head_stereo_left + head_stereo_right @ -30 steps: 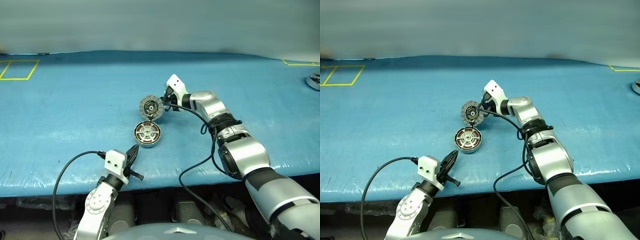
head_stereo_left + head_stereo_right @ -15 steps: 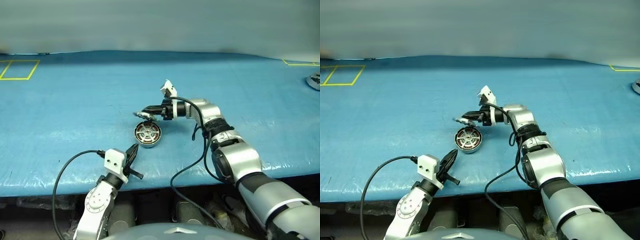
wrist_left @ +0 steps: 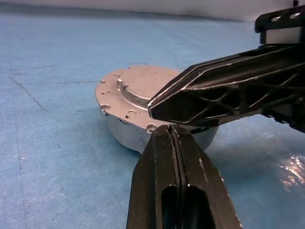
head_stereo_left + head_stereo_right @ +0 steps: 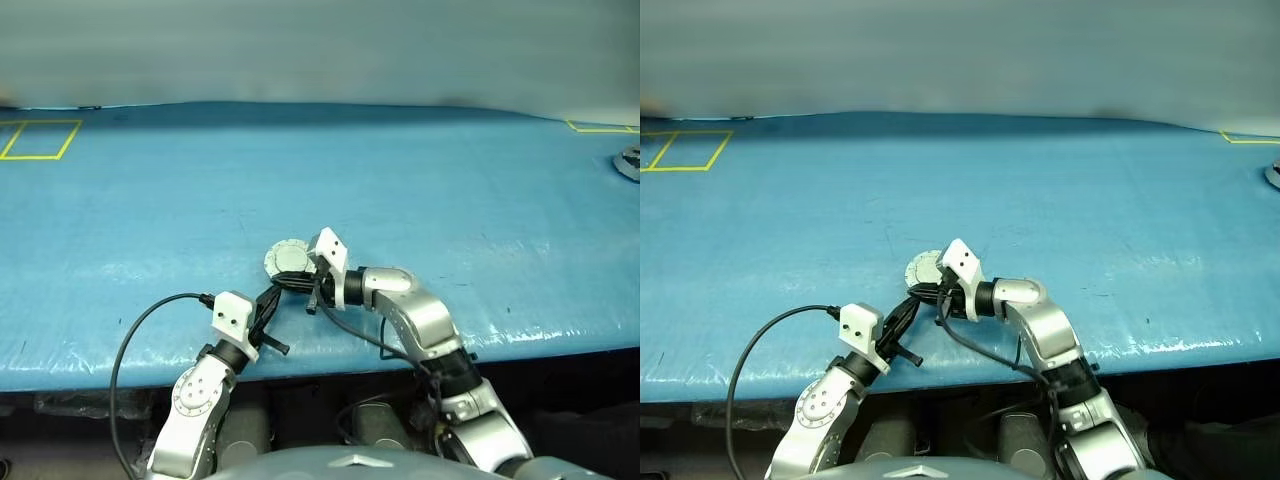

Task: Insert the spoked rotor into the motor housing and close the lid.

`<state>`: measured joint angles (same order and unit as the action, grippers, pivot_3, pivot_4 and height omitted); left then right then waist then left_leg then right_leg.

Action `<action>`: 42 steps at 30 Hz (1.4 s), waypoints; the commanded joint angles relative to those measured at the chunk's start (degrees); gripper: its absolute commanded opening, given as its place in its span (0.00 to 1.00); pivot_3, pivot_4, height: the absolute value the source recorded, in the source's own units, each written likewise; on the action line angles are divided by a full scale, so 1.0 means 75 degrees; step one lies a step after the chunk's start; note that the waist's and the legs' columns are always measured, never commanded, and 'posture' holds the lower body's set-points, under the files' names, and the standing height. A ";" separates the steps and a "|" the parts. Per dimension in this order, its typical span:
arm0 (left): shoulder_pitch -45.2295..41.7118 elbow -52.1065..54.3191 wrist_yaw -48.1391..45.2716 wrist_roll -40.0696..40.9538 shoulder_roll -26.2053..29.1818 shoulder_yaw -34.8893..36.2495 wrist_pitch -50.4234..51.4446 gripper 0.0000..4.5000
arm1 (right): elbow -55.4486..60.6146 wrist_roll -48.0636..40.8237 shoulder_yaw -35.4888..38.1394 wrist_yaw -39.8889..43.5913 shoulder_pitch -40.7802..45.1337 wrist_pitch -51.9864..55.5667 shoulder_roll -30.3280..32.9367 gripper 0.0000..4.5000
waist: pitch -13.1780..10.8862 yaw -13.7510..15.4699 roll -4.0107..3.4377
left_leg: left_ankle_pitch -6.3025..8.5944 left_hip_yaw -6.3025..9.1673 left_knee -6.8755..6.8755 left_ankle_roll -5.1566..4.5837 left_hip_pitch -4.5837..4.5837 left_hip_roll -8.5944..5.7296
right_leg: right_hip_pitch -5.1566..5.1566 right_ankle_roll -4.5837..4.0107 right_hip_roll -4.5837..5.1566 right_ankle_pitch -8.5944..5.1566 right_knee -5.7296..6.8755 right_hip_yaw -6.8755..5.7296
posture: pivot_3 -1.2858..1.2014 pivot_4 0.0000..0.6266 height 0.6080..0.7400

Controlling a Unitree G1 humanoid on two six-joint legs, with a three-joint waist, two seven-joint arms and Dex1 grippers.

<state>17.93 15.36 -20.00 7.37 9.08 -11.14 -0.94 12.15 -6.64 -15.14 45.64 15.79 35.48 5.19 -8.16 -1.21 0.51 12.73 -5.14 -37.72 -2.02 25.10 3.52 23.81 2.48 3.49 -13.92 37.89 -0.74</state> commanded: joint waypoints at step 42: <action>-0.0045 -0.0043 -0.0025 0.0012 -0.0045 0.0004 -0.0274 0.00 | 0.0169 0.1164 -0.1189 -0.3122 0.0265 0.0106 -0.0335 0.67 | 0.0002 -0.0022 0.0008 | 0.0001 0.0006 0.0005 0.0001 -0.0013 -0.0001 | 0.0011 -0.0004 -0.0002 -0.0004 -0.0012 -0.0004 | 0.52 0.24 1.00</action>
<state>17.90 14.54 -20.09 7.37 9.07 -10.90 -1.76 9.70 3.51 -24.17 20.92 16.51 36.03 2.81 -8.15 -1.37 0.57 12.74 -5.10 -37.69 -2.01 25.01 3.51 23.88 2.46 3.47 -13.95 37.80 -0.77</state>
